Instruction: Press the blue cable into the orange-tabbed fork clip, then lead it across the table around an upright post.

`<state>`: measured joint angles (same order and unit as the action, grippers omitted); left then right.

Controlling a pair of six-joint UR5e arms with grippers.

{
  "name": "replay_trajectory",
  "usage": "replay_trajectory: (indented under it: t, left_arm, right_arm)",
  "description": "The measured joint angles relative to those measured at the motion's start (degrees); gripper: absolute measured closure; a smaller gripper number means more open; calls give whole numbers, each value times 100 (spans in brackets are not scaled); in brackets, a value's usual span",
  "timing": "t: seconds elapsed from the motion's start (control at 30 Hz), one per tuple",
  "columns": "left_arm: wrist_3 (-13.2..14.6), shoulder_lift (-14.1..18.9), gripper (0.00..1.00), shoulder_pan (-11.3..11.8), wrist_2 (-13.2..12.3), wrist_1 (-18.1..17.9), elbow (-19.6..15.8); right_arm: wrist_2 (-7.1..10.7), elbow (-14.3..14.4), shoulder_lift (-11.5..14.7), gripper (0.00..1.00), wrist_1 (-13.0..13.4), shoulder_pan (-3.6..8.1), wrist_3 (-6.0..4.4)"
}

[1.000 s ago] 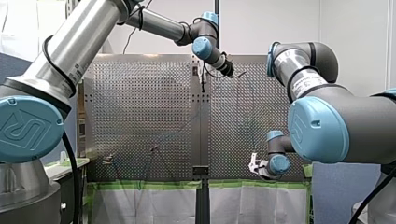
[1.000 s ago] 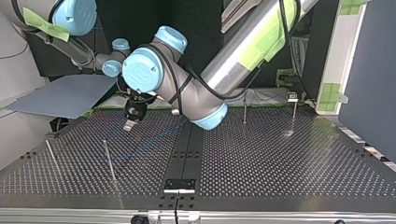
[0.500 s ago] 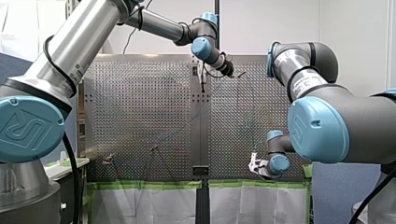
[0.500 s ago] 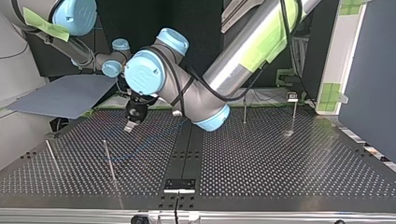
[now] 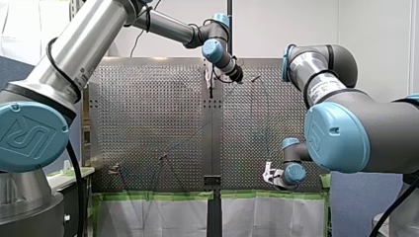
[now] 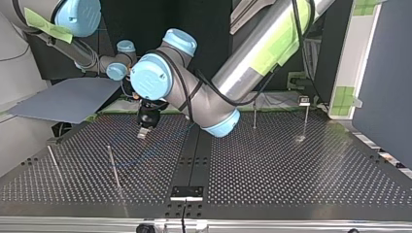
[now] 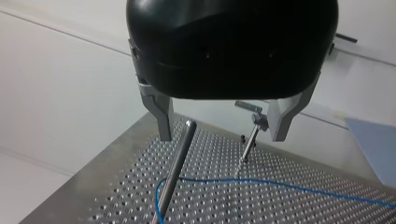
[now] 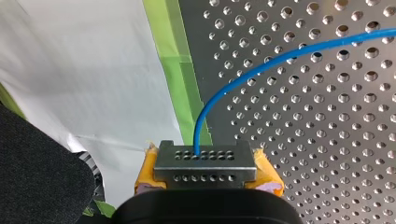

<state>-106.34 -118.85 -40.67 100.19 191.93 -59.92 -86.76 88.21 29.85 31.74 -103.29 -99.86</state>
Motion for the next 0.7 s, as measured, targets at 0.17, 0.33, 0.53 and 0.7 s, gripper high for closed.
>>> replay_trajectory:
  t: [0.17, 0.33, 0.53, 0.7]
  left_arm:
    - [3, 0, 0, 1, 234, 44, 0]
    - [8, 0, 0, -2, 287, 77, 0]
    - [3, 0, 0, -3, 285, 94, 0]
    - [0, 1, 0, -4, 291, 99, 0]
  right_arm:
    - [0, 0, 1, 100, 0, -2, 0]
    - [0, 0, 1, 100, 0, -4, 0]
    - [0, -1, 1, 100, 0, -7, 0]
    - [0, -2, 0, 100, 0, -5, 0]
